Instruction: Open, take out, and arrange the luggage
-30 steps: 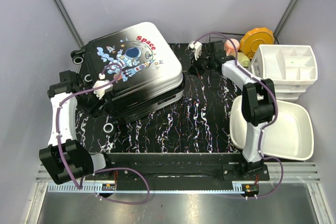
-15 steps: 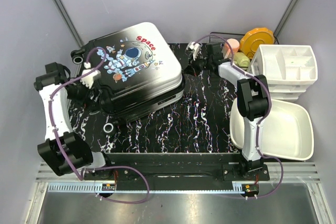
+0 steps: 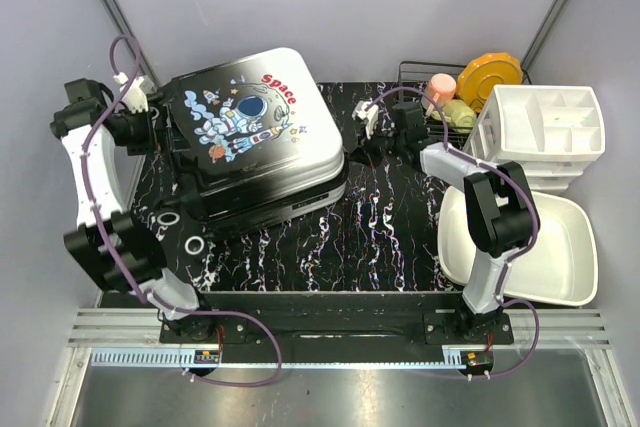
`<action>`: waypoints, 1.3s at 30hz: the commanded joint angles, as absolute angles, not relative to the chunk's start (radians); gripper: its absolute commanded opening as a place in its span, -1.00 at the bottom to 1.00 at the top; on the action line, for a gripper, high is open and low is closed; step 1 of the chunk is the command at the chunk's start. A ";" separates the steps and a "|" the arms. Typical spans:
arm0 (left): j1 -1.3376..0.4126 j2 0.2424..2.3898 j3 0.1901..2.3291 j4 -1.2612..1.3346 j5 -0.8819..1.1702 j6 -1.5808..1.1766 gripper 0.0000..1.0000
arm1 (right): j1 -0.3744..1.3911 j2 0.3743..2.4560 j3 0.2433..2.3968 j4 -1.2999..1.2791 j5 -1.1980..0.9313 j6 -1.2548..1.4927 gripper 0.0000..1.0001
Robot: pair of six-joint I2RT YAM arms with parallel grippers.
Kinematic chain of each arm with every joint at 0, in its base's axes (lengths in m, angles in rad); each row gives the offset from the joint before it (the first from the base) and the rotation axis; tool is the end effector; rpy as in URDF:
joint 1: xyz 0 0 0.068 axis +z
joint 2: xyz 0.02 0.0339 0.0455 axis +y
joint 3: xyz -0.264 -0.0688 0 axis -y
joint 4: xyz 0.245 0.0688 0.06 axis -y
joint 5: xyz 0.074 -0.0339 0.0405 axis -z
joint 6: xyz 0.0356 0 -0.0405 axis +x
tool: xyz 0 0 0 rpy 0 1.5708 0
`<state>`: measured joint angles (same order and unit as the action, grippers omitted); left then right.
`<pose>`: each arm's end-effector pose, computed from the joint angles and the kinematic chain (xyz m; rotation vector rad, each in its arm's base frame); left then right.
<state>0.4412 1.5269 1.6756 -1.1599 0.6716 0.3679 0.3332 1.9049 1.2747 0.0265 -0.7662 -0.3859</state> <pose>0.2770 0.1063 0.3866 0.1484 2.3414 -0.4850 0.3906 0.1613 0.2104 -1.1218 1.7575 0.7935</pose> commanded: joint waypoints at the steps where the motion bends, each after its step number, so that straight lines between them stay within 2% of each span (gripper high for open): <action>1: 0.446 1.667 1.706 -1.066 0.776 0.175 0.98 | 0.469 1.816 1.157 -0.043 -0.900 -0.330 -1.00; 7: 0.335 1.778 1.747 -1.057 0.815 0.209 0.94 | 0.587 1.724 1.036 0.052 -0.876 -0.204 -1.00; 15: 0.103 1.940 1.833 -1.066 0.795 0.290 0.53 | 0.693 1.609 0.939 0.158 -0.778 -0.032 -1.00; 18: 0.072 1.989 1.922 -1.094 0.770 0.317 0.48 | 0.690 1.563 0.942 0.098 -0.677 -0.073 -1.00; 22: 0.100 2.031 1.983 -1.114 0.707 0.336 0.49 | 0.603 1.543 0.966 0.045 -0.592 -0.152 -1.00; 27: 0.155 2.026 1.965 -1.123 0.695 0.377 0.49 | 0.407 1.623 1.099 0.008 -0.572 -0.225 -1.00; 32: 0.202 2.040 1.960 -1.126 0.687 0.402 0.46 | 0.356 1.709 1.201 0.008 -0.546 -0.287 -1.00; 38: 0.219 2.066 1.999 -1.154 0.670 0.437 0.44 | 0.324 1.805 1.290 0.066 -0.394 -0.313 -1.00; 39: 0.222 2.071 2.011 -1.155 0.670 0.437 0.51 | 0.318 1.815 1.310 0.071 -0.412 -0.310 -1.00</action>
<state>0.2272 1.9926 2.0266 -0.9394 0.7177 0.3428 0.3668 1.7798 1.2003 -0.0937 -0.5488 -0.2703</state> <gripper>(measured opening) 0.865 0.009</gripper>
